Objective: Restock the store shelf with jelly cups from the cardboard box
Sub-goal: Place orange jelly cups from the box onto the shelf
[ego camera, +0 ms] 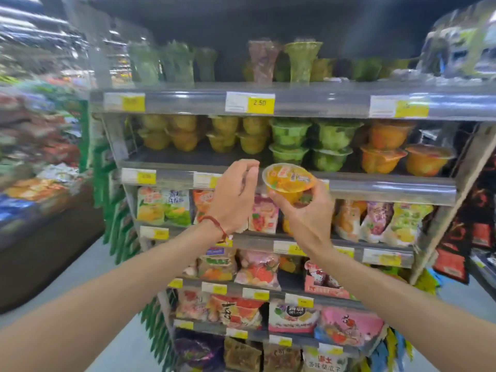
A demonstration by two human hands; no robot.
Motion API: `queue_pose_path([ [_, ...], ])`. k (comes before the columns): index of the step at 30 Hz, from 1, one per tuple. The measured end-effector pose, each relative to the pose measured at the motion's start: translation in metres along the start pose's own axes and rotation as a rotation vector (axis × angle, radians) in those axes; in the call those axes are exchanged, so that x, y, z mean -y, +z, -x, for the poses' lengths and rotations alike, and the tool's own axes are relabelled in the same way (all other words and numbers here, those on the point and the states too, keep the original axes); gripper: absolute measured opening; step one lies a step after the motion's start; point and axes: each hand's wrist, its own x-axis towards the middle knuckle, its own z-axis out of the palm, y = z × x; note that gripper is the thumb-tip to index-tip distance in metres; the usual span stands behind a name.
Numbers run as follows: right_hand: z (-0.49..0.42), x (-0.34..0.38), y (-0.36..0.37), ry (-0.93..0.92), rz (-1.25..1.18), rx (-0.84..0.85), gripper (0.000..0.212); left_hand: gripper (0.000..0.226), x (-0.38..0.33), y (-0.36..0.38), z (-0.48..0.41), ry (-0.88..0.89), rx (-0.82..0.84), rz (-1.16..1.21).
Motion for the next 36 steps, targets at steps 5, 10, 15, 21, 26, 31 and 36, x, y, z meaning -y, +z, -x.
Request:
queue_pose_path([
  [5,-0.013,0.027,0.063,0.026,0.005,0.056,0.058,0.028,0.038,-0.046,-0.016,-0.122,-0.086,-0.131],
  [10,-0.038,0.038,0.107,0.058,0.008,0.059,0.058,0.03,0.073,-0.074,-0.032,-0.156,-0.029,-0.413],
  [15,-0.052,0.032,0.132,0.145,-0.018,0.05,0.046,0.042,0.094,-0.082,-0.042,-0.159,0.167,-0.588],
  [21,-0.06,0.029,0.146,0.244,0.02,-0.005,0.066,0.048,0.109,-0.076,-0.034,-0.146,0.22,-0.554],
  [26,-0.062,0.023,0.149,0.281,0.032,-0.018,0.085,0.05,0.111,-0.076,-0.032,-0.14,0.222,-0.559],
  [31,-0.055,0.02,0.147,0.295,0.004,0.011,0.081,0.057,0.112,-0.074,-0.024,-0.164,0.216,-0.589],
  [36,-0.029,0.03,0.136,0.231,0.042,0.122,0.078,0.061,0.102,-0.069,-0.013,-0.242,0.199,-0.552],
])
